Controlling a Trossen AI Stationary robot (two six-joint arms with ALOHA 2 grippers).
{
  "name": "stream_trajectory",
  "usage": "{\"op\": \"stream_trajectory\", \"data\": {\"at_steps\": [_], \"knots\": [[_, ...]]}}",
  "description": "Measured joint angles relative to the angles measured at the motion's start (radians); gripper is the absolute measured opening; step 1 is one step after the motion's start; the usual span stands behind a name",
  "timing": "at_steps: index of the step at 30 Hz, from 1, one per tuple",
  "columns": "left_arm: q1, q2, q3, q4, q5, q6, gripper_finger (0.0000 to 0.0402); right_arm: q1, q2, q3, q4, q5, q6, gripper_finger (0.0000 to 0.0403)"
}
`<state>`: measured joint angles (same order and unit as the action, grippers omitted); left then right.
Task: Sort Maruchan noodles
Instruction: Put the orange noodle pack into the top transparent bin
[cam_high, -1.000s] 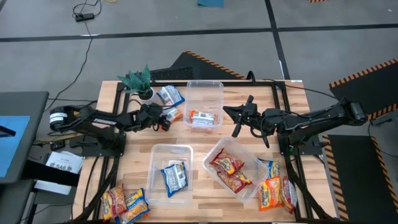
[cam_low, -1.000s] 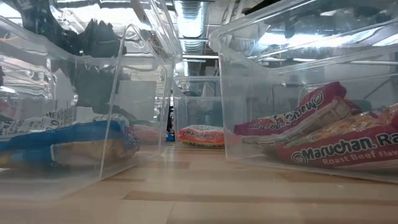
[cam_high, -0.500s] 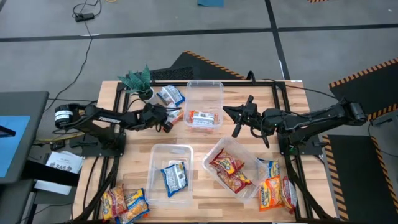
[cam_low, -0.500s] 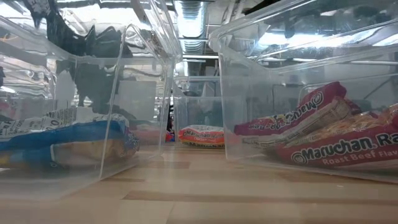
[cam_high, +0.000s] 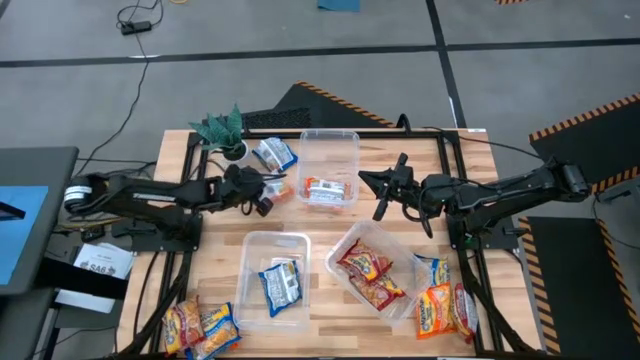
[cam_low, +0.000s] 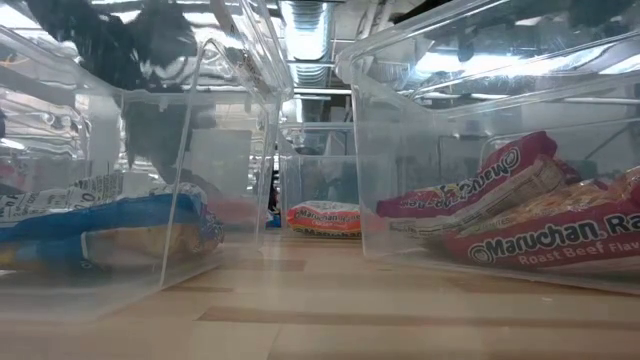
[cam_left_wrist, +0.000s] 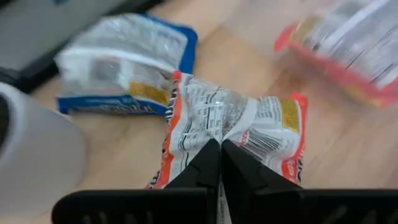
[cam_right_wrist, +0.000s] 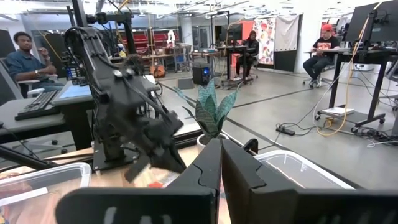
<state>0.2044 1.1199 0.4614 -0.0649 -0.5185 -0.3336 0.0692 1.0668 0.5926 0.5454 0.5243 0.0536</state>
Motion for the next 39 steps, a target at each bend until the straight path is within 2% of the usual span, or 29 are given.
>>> {"op": "stream_trajectory", "data": {"at_steps": [5, 11, 14, 17, 21, 25, 31, 37, 39], "knots": [[-0.086, -0.124, 0.000, -0.024, -0.105, 0.000, 0.0000, 0.000, 0.000, 0.000, 0.000, 0.000, 0.000, 0.0038], [-0.189, -0.202, 0.000, -0.014, -0.317, 0.039, 0.0000, 0.000, 0.000, 0.000, 0.001, 0.000, 0.001, 0.0038], [-0.235, -0.206, 0.000, 0.034, -0.410, 0.075, 0.0000, 0.000, 0.000, 0.000, 0.001, 0.000, 0.001, 0.0038], [-0.260, -0.199, 0.000, 0.150, -0.439, 0.152, 0.0000, 0.000, 0.000, 0.000, 0.001, 0.000, 0.000, 0.0038], [-0.262, -0.188, 0.000, 0.360, -0.416, 0.297, 0.0000, 0.000, 0.000, 0.000, 0.005, 0.000, 0.000, 0.0038], [-0.235, -0.177, 0.004, 0.565, -0.345, 0.448, 0.0000, 0.000, 0.000, 0.000, 0.005, 0.000, 0.000, 0.0038], [-0.139, -0.103, 0.098, 0.590, -0.162, 0.478, 0.0000, 0.000, 0.000, 0.000, 0.010, 0.000, 0.000, 0.0038], [-0.024, 0.111, 0.242, 0.587, 0.028, 0.500, 0.0000, 0.000, 0.000, 0.000, 0.014, 0.000, -0.001, 0.0038], [0.009, 0.184, 0.292, 0.582, 0.053, 0.511, 0.0000, 0.000, 0.000, 0.000, 0.014, 0.000, -0.001, 0.0038]]}}
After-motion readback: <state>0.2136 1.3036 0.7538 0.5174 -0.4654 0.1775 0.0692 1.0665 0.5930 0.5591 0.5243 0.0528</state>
